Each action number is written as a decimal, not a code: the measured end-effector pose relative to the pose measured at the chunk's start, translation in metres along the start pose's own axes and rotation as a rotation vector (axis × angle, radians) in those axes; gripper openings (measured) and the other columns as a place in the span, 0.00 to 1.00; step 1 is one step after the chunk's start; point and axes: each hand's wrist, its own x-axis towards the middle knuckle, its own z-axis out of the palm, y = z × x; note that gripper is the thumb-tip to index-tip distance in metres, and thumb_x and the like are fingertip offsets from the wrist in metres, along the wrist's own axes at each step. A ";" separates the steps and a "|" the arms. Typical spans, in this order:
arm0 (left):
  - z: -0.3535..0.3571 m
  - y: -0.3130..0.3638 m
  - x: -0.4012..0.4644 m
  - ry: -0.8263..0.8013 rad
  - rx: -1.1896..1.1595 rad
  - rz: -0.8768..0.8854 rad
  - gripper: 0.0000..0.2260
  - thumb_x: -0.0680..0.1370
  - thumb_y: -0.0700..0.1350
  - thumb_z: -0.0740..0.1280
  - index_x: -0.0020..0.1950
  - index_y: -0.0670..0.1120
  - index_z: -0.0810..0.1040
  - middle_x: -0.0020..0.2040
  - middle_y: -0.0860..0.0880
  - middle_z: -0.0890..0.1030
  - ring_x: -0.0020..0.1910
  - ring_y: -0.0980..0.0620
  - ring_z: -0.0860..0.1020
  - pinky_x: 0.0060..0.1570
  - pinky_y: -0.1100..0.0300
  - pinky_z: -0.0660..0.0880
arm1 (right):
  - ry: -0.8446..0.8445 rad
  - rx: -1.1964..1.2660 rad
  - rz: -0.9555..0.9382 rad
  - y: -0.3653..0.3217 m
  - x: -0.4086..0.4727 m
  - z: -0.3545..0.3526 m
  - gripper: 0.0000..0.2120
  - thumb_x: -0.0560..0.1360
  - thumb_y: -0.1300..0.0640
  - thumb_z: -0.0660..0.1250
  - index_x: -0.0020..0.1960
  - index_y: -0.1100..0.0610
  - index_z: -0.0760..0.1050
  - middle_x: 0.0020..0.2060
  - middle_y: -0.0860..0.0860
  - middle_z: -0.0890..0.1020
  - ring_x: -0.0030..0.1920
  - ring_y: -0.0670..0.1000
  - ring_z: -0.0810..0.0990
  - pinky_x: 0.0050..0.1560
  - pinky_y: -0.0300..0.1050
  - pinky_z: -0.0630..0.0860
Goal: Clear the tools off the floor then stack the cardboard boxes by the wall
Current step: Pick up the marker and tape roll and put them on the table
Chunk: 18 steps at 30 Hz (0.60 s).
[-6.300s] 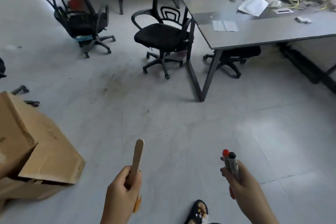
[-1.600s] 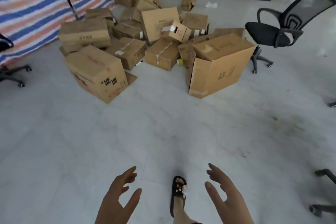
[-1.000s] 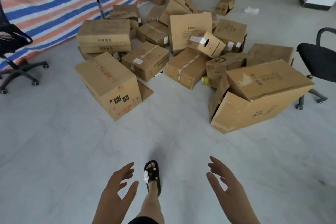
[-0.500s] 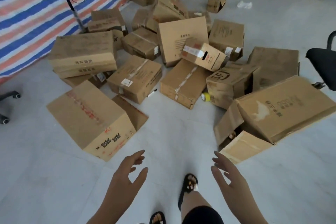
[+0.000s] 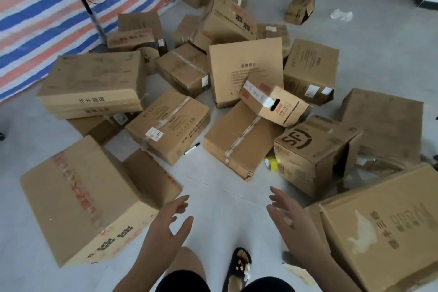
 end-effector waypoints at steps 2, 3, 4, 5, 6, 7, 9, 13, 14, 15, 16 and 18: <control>-0.003 -0.002 0.034 -0.018 -0.005 -0.028 0.20 0.76 0.41 0.67 0.58 0.64 0.68 0.54 0.77 0.71 0.55 0.72 0.71 0.49 0.78 0.68 | -0.030 -0.057 -0.003 -0.008 0.037 0.001 0.18 0.76 0.43 0.58 0.64 0.36 0.60 0.55 0.35 0.70 0.57 0.37 0.71 0.53 0.29 0.67; -0.006 -0.006 0.052 -0.032 0.001 -0.042 0.20 0.76 0.40 0.68 0.58 0.64 0.69 0.54 0.75 0.73 0.55 0.72 0.71 0.49 0.78 0.68 | -0.041 -0.077 -0.003 -0.012 0.055 0.003 0.17 0.76 0.44 0.58 0.64 0.36 0.60 0.55 0.35 0.70 0.56 0.36 0.70 0.50 0.26 0.66; -0.008 -0.011 0.070 -0.047 0.009 -0.051 0.20 0.76 0.40 0.68 0.58 0.64 0.69 0.53 0.70 0.77 0.55 0.72 0.72 0.50 0.78 0.68 | -0.042 -0.090 -0.004 -0.015 0.074 0.006 0.18 0.77 0.44 0.59 0.65 0.37 0.61 0.55 0.35 0.71 0.55 0.35 0.70 0.47 0.25 0.66; -0.012 -0.016 0.089 -0.062 0.014 -0.059 0.20 0.76 0.41 0.68 0.57 0.64 0.69 0.53 0.67 0.78 0.55 0.71 0.72 0.51 0.75 0.69 | -0.041 -0.103 0.002 -0.018 0.093 0.010 0.18 0.77 0.44 0.59 0.66 0.39 0.62 0.55 0.36 0.71 0.55 0.36 0.70 0.47 0.25 0.66; -0.015 -0.021 0.109 -0.078 0.013 -0.067 0.20 0.76 0.41 0.67 0.57 0.64 0.69 0.55 0.65 0.76 0.55 0.70 0.73 0.53 0.72 0.70 | -0.039 -0.116 0.009 -0.020 0.112 0.015 0.19 0.77 0.45 0.59 0.67 0.40 0.63 0.56 0.37 0.72 0.56 0.37 0.71 0.49 0.26 0.66; -0.018 -0.026 0.131 -0.098 0.010 -0.074 0.19 0.76 0.41 0.67 0.56 0.65 0.68 0.56 0.64 0.75 0.55 0.71 0.72 0.54 0.68 0.71 | -0.035 -0.129 0.019 -0.022 0.130 0.021 0.20 0.77 0.45 0.59 0.68 0.42 0.64 0.56 0.38 0.71 0.57 0.38 0.71 0.52 0.29 0.66; -0.026 -0.035 0.176 -0.165 0.018 -0.094 0.18 0.77 0.42 0.66 0.56 0.65 0.67 0.55 0.64 0.74 0.55 0.71 0.72 0.57 0.64 0.72 | -0.015 -0.137 0.062 -0.026 0.168 0.033 0.20 0.77 0.45 0.59 0.68 0.44 0.65 0.56 0.39 0.71 0.59 0.41 0.71 0.56 0.35 0.67; -0.036 -0.059 0.268 -0.278 0.063 -0.140 0.16 0.78 0.43 0.65 0.59 0.61 0.69 0.54 0.60 0.75 0.55 0.58 0.76 0.57 0.56 0.74 | -0.026 -0.133 0.163 -0.029 0.241 0.064 0.20 0.78 0.45 0.59 0.68 0.47 0.66 0.58 0.41 0.72 0.57 0.41 0.71 0.56 0.36 0.68; -0.034 -0.066 0.290 -0.298 0.081 -0.142 0.15 0.78 0.44 0.65 0.61 0.59 0.69 0.55 0.58 0.75 0.55 0.58 0.75 0.57 0.59 0.73 | -0.034 -0.129 0.184 -0.026 0.261 0.072 0.20 0.78 0.46 0.59 0.68 0.48 0.66 0.58 0.42 0.72 0.56 0.41 0.71 0.55 0.35 0.67; -0.030 -0.074 0.312 -0.313 0.104 -0.136 0.15 0.78 0.44 0.65 0.63 0.57 0.70 0.55 0.57 0.75 0.56 0.59 0.74 0.57 0.63 0.71 | -0.047 -0.125 0.197 -0.021 0.281 0.081 0.20 0.78 0.46 0.59 0.68 0.48 0.67 0.59 0.42 0.72 0.56 0.41 0.71 0.54 0.34 0.66; -0.023 -0.083 0.334 -0.327 0.133 -0.132 0.15 0.78 0.44 0.65 0.64 0.56 0.70 0.56 0.57 0.75 0.56 0.60 0.73 0.55 0.67 0.69 | -0.064 -0.127 0.202 -0.014 0.303 0.090 0.20 0.78 0.46 0.59 0.68 0.48 0.67 0.59 0.42 0.72 0.55 0.40 0.71 0.54 0.34 0.66; -0.003 -0.107 0.373 -0.338 0.173 -0.138 0.15 0.78 0.45 0.65 0.63 0.56 0.70 0.55 0.59 0.74 0.55 0.62 0.73 0.53 0.72 0.68 | -0.099 -0.125 0.218 0.008 0.345 0.108 0.19 0.79 0.47 0.59 0.69 0.49 0.67 0.61 0.44 0.73 0.56 0.41 0.71 0.55 0.35 0.66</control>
